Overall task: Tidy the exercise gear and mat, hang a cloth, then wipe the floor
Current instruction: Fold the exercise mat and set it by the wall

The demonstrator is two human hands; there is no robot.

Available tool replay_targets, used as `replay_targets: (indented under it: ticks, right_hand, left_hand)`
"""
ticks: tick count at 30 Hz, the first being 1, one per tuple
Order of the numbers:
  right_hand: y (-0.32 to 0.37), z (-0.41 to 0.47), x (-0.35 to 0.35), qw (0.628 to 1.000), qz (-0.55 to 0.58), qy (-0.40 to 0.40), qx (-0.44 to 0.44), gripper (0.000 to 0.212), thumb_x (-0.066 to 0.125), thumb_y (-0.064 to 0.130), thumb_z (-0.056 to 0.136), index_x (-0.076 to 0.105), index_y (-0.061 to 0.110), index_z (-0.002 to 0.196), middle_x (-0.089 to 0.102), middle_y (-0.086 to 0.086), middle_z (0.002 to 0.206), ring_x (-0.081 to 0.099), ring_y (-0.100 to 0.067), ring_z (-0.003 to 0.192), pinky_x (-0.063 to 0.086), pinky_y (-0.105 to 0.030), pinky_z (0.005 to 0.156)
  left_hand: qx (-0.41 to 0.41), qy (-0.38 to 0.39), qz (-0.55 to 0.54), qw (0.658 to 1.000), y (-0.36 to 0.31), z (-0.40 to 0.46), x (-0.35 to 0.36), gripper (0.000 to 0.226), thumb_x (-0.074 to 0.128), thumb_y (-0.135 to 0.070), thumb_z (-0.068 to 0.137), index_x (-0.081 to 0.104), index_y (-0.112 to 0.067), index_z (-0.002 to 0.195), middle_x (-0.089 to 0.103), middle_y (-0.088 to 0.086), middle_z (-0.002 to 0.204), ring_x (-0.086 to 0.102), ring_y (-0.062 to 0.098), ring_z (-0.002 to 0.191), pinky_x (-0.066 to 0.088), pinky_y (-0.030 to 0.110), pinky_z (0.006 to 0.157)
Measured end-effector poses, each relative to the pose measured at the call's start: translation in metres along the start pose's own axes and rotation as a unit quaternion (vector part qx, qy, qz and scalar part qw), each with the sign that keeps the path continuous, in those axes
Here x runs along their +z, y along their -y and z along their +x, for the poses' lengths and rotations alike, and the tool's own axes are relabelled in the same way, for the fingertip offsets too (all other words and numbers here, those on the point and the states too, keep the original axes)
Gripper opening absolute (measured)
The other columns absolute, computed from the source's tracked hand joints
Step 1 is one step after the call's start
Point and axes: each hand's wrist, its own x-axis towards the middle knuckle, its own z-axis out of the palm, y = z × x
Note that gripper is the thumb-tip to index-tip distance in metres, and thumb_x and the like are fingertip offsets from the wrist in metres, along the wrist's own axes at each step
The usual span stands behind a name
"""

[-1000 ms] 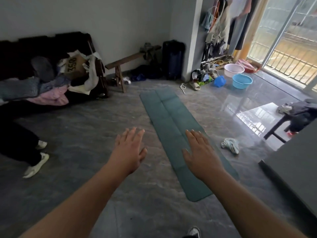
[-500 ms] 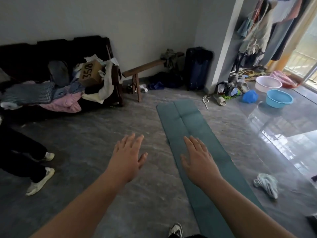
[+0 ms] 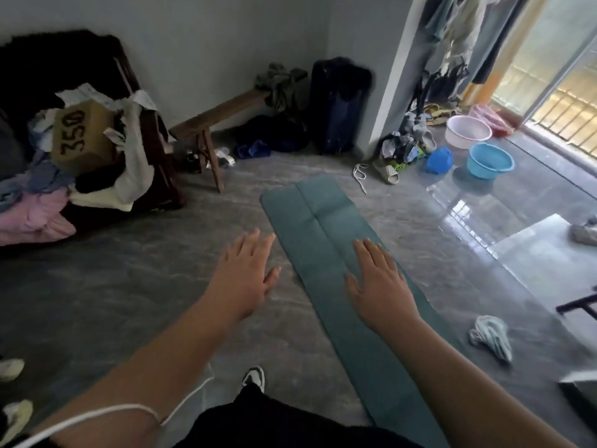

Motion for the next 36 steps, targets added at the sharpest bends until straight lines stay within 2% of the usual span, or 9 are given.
replay_targets:
  ticks: [3, 6, 12, 17, 21, 23, 26, 30, 36]
  right_hand:
    - [0.002, 0.021, -0.006, 0.995, 0.025, -0.032, 0.089, 0.066, 0.042, 0.042, 0.098, 0.015, 0.026, 0.156, 0.014, 0.001, 0.165, 0.01, -0.02, 0.151, 0.019, -0.042, 0.121]
    - [-0.013, 0.031, -0.02, 0.982, 0.031, -0.065, 0.176, 0.066, 0.044, 0.039, 0.098, 0.017, 0.025, 0.156, 0.016, 0.0, 0.164, 0.011, -0.02, 0.151, 0.016, -0.04, 0.121]
    - [-0.068, 0.021, -0.048, 0.932, 0.033, -0.146, 0.33, 0.064, 0.045, 0.037, 0.098, 0.021, 0.02, 0.155, 0.021, -0.005, 0.162, 0.014, -0.024, 0.149, 0.013, -0.037, 0.121]
    - [-0.129, 0.037, -0.048, 0.912, 0.048, -0.163, 0.373, 0.064, 0.045, 0.036, 0.098, 0.02, 0.02, 0.155, 0.02, -0.006, 0.162, 0.011, -0.023, 0.15, 0.01, -0.039, 0.122]
    - [-0.18, 0.061, -0.031, 0.903, 0.043, -0.167, 0.393, 0.065, 0.046, 0.037, 0.097, 0.021, 0.021, 0.154, 0.022, -0.007, 0.162, 0.012, -0.025, 0.15, 0.014, -0.043, 0.122]
    - [-0.202, 0.076, -0.017, 0.896, 0.043, -0.167, 0.409, 0.065, 0.046, 0.037, 0.097, 0.021, 0.021, 0.154, 0.022, -0.006, 0.161, 0.014, -0.024, 0.149, 0.016, -0.043, 0.121]
    - [-0.234, 0.101, 0.02, 0.886, 0.046, -0.17, 0.43, 0.064, 0.042, 0.04, 0.095, 0.024, 0.02, 0.154, 0.026, -0.006, 0.16, 0.019, -0.025, 0.148, 0.02, -0.042, 0.118]
    - [-0.286, 0.139, 0.114, 0.877, 0.051, -0.179, 0.443, 0.067, 0.037, 0.044, 0.09, 0.029, 0.02, 0.153, 0.031, -0.006, 0.159, 0.024, -0.026, 0.147, 0.025, -0.045, 0.118]
    - [-0.38, 0.19, 0.286, 0.875, 0.045, -0.132, 0.464, 0.066, 0.035, 0.043, 0.099, 0.008, 0.027, 0.157, 0.006, 0.001, 0.166, 0.001, -0.019, 0.151, 0.01, -0.04, 0.121]
  left_hand:
    - [0.076, 0.047, -0.004, 0.996, 0.001, 0.069, -0.002, 0.069, 0.043, -0.046, 0.098, 0.012, -0.024, 0.156, 0.011, 0.012, 0.164, 0.009, 0.033, 0.15, 0.012, 0.048, 0.121]
    - [0.175, 0.08, 0.01, 0.981, -0.027, 0.138, -0.002, 0.069, 0.041, -0.048, 0.098, 0.011, -0.025, 0.156, 0.008, 0.01, 0.164, 0.006, 0.03, 0.15, 0.01, 0.049, 0.121]
    - [0.34, 0.099, 0.027, 0.935, -0.13, 0.227, 0.012, 0.068, 0.038, -0.051, 0.093, 0.024, -0.023, 0.153, 0.028, 0.012, 0.159, 0.023, 0.033, 0.146, 0.02, 0.052, 0.118]
    - [0.403, 0.111, 0.056, 0.907, -0.194, 0.27, 0.047, 0.079, 0.018, -0.06, 0.083, 0.026, -0.021, 0.151, 0.027, 0.011, 0.158, 0.023, 0.032, 0.146, 0.017, 0.051, 0.118]
    - [0.43, 0.123, 0.061, 0.893, -0.234, 0.307, 0.087, 0.07, 0.034, -0.053, 0.09, 0.023, -0.023, 0.152, 0.023, 0.01, 0.161, 0.02, 0.032, 0.147, 0.016, 0.049, 0.12]
    - [0.433, 0.129, 0.058, 0.89, -0.248, 0.326, 0.113, 0.073, 0.031, -0.055, 0.087, 0.023, -0.024, 0.153, 0.022, 0.009, 0.161, 0.02, 0.031, 0.148, 0.014, 0.047, 0.12]
    - [0.427, 0.152, 0.042, 0.89, -0.255, 0.355, 0.168, 0.084, 0.017, -0.061, 0.079, 0.022, -0.024, 0.154, 0.022, 0.008, 0.162, 0.019, 0.028, 0.148, 0.014, 0.047, 0.121]
    - [0.448, 0.16, 0.045, 0.878, -0.248, 0.391, 0.282, 0.079, 0.022, -0.057, 0.083, 0.022, -0.022, 0.154, 0.021, 0.012, 0.161, 0.016, 0.03, 0.149, 0.013, 0.049, 0.121]
    - [0.476, 0.154, 0.05, 0.864, -0.229, 0.44, 0.477, 0.072, 0.044, -0.045, 0.095, 0.012, -0.024, 0.156, 0.011, 0.01, 0.164, 0.005, 0.026, 0.151, 0.004, 0.046, 0.122]
